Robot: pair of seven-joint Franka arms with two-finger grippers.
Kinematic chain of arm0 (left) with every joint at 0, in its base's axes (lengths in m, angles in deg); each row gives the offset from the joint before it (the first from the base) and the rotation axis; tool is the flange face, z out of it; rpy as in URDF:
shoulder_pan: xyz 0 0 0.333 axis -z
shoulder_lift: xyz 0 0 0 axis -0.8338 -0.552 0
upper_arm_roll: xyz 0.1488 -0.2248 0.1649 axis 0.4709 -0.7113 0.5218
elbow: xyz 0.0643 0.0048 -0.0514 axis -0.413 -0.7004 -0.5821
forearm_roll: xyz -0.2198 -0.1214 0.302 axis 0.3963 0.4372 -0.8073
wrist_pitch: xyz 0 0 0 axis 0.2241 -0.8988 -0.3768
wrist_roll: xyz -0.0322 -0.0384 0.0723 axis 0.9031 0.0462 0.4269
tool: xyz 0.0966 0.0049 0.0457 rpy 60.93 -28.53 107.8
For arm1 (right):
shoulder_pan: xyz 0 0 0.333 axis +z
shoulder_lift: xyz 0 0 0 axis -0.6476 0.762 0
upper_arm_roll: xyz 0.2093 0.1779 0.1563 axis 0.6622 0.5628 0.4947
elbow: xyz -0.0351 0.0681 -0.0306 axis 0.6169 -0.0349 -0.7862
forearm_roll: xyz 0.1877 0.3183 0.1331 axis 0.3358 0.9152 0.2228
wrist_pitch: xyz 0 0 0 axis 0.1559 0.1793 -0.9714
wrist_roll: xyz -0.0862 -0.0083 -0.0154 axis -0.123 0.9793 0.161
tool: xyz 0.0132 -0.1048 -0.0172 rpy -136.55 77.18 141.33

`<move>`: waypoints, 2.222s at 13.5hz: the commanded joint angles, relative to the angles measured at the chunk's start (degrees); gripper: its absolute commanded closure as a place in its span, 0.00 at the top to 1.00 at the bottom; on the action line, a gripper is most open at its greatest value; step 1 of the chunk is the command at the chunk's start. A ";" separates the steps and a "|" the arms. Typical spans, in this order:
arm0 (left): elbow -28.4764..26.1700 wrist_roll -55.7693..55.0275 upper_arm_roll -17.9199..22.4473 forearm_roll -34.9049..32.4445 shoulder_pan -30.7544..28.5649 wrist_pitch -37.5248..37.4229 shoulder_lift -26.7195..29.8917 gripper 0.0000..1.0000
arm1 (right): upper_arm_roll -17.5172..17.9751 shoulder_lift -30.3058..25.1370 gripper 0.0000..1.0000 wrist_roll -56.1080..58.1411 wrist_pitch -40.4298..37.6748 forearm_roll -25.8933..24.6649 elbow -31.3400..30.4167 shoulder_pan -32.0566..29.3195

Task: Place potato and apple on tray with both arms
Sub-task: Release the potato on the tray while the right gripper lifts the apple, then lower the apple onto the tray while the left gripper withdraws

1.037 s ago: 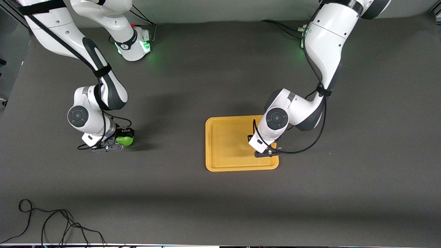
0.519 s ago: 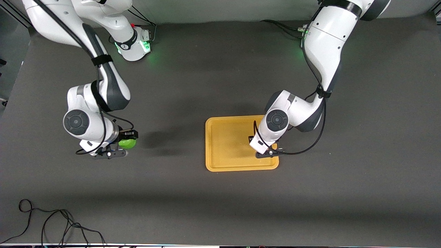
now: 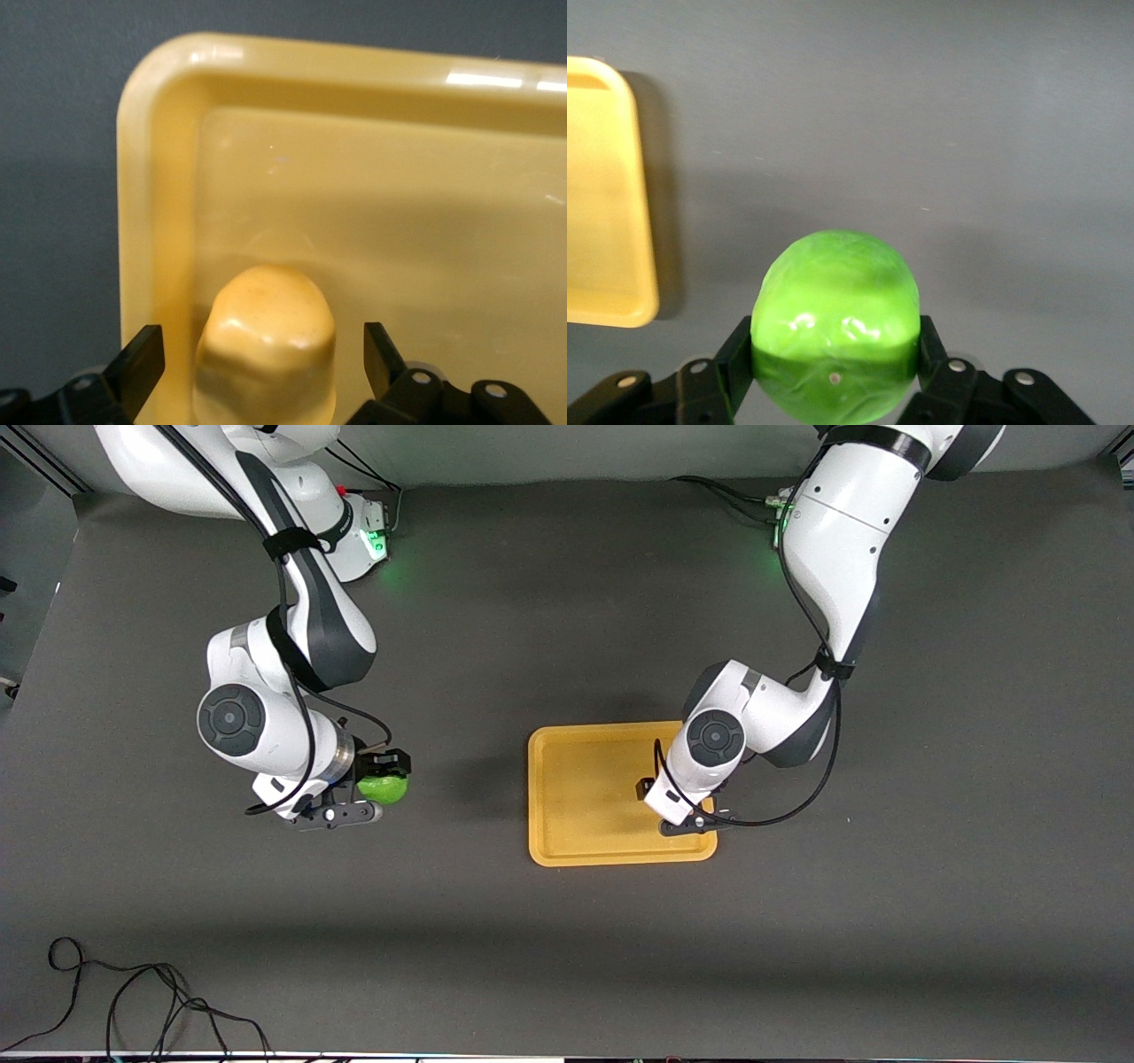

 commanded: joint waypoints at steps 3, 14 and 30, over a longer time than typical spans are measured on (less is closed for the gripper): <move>10.78 0.05 1.76 -2.27 -0.26 -18.06 6.32 1.00 | -0.33 3.41 0.42 -7.47 -1.47 2.49 7.30 5.84; 19.52 23.34 1.68 -5.62 -15.02 -33.90 15.18 1.00 | -0.25 28.02 0.42 -34.90 10.20 2.31 32.45 23.77; -11.49 35.04 1.76 0.10 -29.35 -26.46 46.91 1.00 | -1.04 34.27 0.42 -36.76 10.57 -0.59 31.92 25.45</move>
